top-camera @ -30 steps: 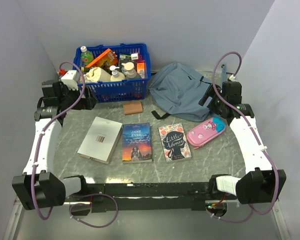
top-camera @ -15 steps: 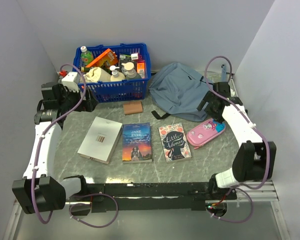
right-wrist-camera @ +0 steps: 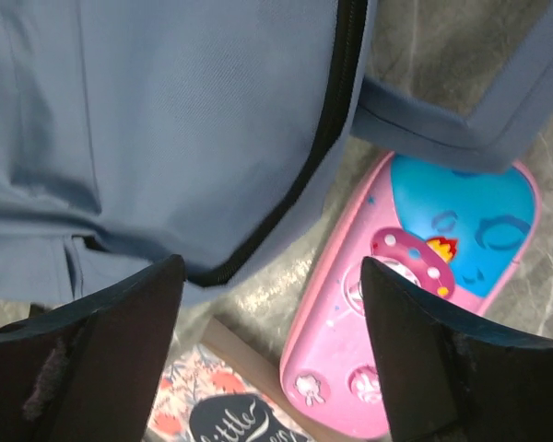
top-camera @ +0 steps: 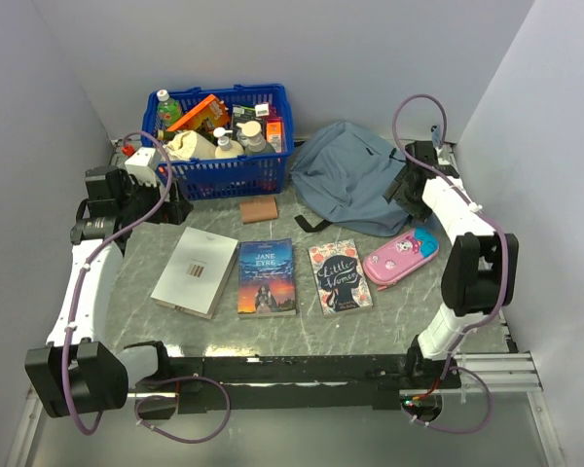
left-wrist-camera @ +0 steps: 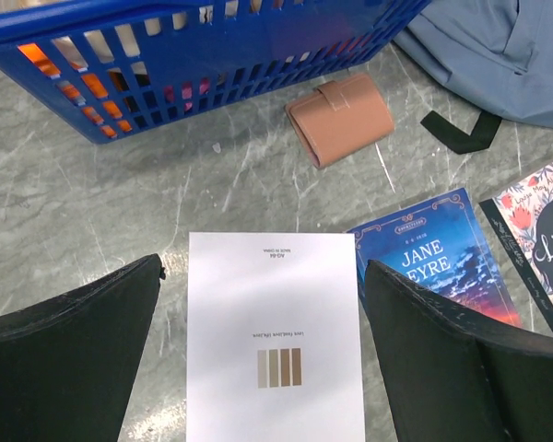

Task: Pack the student bag
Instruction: Pick up the student bag at the center of the board, then place the student bag at the center of the board, then unzip the student bag at the center of the board.

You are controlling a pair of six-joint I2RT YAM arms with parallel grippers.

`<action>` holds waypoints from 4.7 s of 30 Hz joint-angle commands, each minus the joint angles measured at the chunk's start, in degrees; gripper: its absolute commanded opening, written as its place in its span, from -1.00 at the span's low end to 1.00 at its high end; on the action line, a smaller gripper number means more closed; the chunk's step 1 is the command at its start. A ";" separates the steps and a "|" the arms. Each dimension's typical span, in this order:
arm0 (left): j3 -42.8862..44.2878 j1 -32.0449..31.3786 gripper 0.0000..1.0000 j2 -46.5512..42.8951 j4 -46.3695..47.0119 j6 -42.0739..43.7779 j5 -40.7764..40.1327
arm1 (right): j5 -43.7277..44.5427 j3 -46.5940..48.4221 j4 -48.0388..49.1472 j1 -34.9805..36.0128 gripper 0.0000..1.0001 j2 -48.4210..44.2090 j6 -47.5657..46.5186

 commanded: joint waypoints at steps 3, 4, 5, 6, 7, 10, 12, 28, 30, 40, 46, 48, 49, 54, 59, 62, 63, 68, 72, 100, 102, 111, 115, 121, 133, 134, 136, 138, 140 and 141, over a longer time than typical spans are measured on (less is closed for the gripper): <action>-0.35 0.16 0.93 -0.37 2.97 0.77 1.43 | 2.73 1.16 -2.50 2.46 0.63 2.83 2.65; -0.35 0.16 0.93 -0.28 3.06 0.68 1.52 | 2.91 0.98 -2.84 2.72 0.63 3.09 2.82; -0.44 0.25 0.93 -0.19 3.06 0.68 1.69 | 3.08 1.33 -3.37 3.51 0.62 3.97 3.17; -0.35 0.25 0.93 -0.10 2.98 0.77 1.78 | 3.52 1.68 -3.90 3.77 0.62 4.58 3.87; -0.35 0.25 0.93 -0.10 2.98 0.59 1.78 | 3.79 2.21 -4.51 4.39 0.61 5.20 4.14; -0.35 0.25 0.93 -0.36 2.62 0.68 1.78 | 4.23 4.49 -6.36 5.62 0.59 7.66 4.67; -0.26 0.25 0.93 -0.72 2.36 0.85 1.43 | 4.31 6.51 -7.15 6.15 0.37 8.89 4.41; -1.23 0.25 0.93 -4.93 -0.19 1.56 1.17 | -0.43 38.92 -9.88 7.20 -1.00 2.22 3.53; -1.06 0.25 0.93 -5.37 -0.54 1.56 1.25 | -0.70 42.45 -9.88 8.43 -1.00 2.04 2.39; -0.79 0.25 0.93 -7.92 -2.03 0.77 1.34 | 7.22 50.65 -5.49 19.15 -1.00 -5.24 -8.85; -1.84 0.25 0.93 -9.33 -3.53 0.42 2.22 | 3.54 48.36 1.01 26.71 -1.00 -11.84 -15.01; -2.28 0.25 0.93 -10.12 -3.79 0.15 2.31 | -0.32 46.43 4.17 29.34 -1.00 -14.65 -16.76; -2.72 0.25 0.93 -10.47 -3.53 -0.02 1.88 | -1.73 46.07 5.05 30.31 -1.00 -15.35 -17.47; -2.64 0.16 0.93 -12.93 -3.18 -1.17 -0.50 | -12.02 45.63 8.57 35.76 -1.00 -17.03 -19.58; -0.80 0.25 0.93 -15.04 -2.21 -6.52 -7.42 | -17.92 39.43 12.52 43.32 -1.00 -19.57 -21.69; 0.17 0.77 0.93 -16.09 -1.07 -9.16 -12.00 | -16.70 21.74 21.38 46.22 -1.00 -28.08 -21.87; 0.35 0.77 0.93 -16.71 -0.63 -10.04 -12.45 | -15.82 16.07 23.76 46.49 -1.00 -30.98 -21.52; 2.11 0.86 0.93 -15.75 -2.03 -8.47 -5.02 | -3.71 -18.48 24.23 46.93 -1.00 -49.09 -11.80; 2.81 0.60 0.93 -13.46 -4.40 -4.78 3.09 | -0.17 -33.45 14.93 48.34 -1.00 -59.63 -2.03; -3.69 -26.91 0.93 8.34 18.52 2.09 -17.81 | 10.37 -10.72 2.16 51.41 0.71 -24.35 -5.34; -5.79 -26.83 0.98 8.07 21.24 1.73 -21.05 | 13.70 -7.21 1.28 52.55 0.68 -17.14 -5.70; -11.69 -18.91 0.77 8.86 25.39 -5.75 -18.10 | 17.84 -6.49 13.15 54.49 0.54 -4.39 -6.76; -14.50 -18.83 0.85 5.88 22.84 -4.51 -13.87 | 19.16 -3.51 13.33 54.84 0.51 1.58 -6.84; -17.66 -18.83 0.86 3.33 21.26 -5.30 -11.05 | 21.89 0.28 12.27 54.84 0.33 7.74 -5.97; -20.57 -18.83 0.49 6.66 23.10 -0.22 -11.49 | 21.45 -1.65 14.73 54.93 0.00 11.09 -2.72; -20.92 -18.83 0.31 6.75 23.36 -0.03 -11.49 | 21.54 -1.91 14.82 54.84 -0.05 11.01 -2.54; -21.18 -18.83 -0.37 7.36 24.07 -0.46 -12.19 | 21.63 -3.14 14.91 54.76 -0.18 10.57 -1.75; -20.66 -18.83 -0.78 8.16 22.94 -0.64 -12.28 | 21.72 -4.11 15.17 54.84 -0.32 9.61 -1.40; -19.96 -18.83 -0.82 8.25 22.31 -0.99 -13.06 | 21.89 -5.78 15.61 54.93 -0.40 8.03 -0.69; -20.04 -18.83 -0.83 7.81 22.31 -0.90 -13.33 | 21.89 -6.92 15.78 54.93 -0.53 7.41 -0.60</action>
